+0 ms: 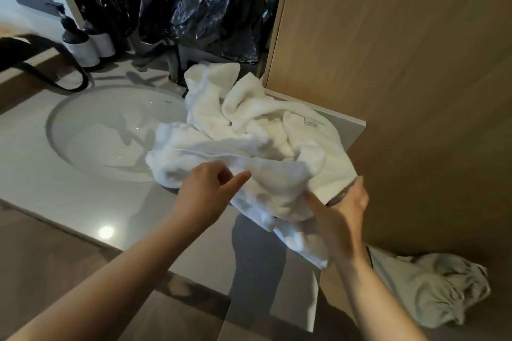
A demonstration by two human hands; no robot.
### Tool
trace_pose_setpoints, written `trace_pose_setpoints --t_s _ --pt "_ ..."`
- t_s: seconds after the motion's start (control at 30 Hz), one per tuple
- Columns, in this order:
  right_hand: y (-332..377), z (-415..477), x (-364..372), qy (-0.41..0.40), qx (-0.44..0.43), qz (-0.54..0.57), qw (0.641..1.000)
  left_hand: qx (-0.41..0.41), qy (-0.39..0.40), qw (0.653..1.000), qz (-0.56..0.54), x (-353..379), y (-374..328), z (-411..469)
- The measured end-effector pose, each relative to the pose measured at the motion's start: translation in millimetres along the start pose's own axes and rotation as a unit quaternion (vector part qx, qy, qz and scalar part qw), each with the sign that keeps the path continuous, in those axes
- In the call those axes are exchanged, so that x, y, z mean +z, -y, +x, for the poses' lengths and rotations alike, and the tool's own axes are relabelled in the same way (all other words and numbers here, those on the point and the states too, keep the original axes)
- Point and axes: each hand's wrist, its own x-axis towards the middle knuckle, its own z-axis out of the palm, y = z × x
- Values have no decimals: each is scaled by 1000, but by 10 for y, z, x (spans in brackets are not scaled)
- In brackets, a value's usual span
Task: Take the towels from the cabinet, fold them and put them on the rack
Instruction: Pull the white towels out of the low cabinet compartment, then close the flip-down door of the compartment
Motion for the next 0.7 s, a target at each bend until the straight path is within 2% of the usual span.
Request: trace_pose_setpoints --t_s 0.07,0.13,0.2,0.27,0.37,0.43,0.57,0.7 --pt "145 -33 25 -15 -59 -77 995 150 -83 983 59 -58 -56 46" --pt "246 71 114 37 -169 -177 969 202 -64 970 119 -7 -66 139" --pt "223 212 195 127 -176 -264 940 172 1 973 153 93 -58 193" --pt "87 307 242 201 -115 -298 926 143 46 969 194 184 -17 264" --pt "-39 393 235 243 -68 -340 906 128 87 958 243 206 -41 330" --pt "44 429 162 260 -64 -316 910 129 103 950 265 160 -101 308" --pt "158 192 -159 229 -106 -225 941 125 97 960 231 -34 -266 43" --pt "36 -267 -541 120 -109 -189 968 185 75 959 201 -78 -556 -496"
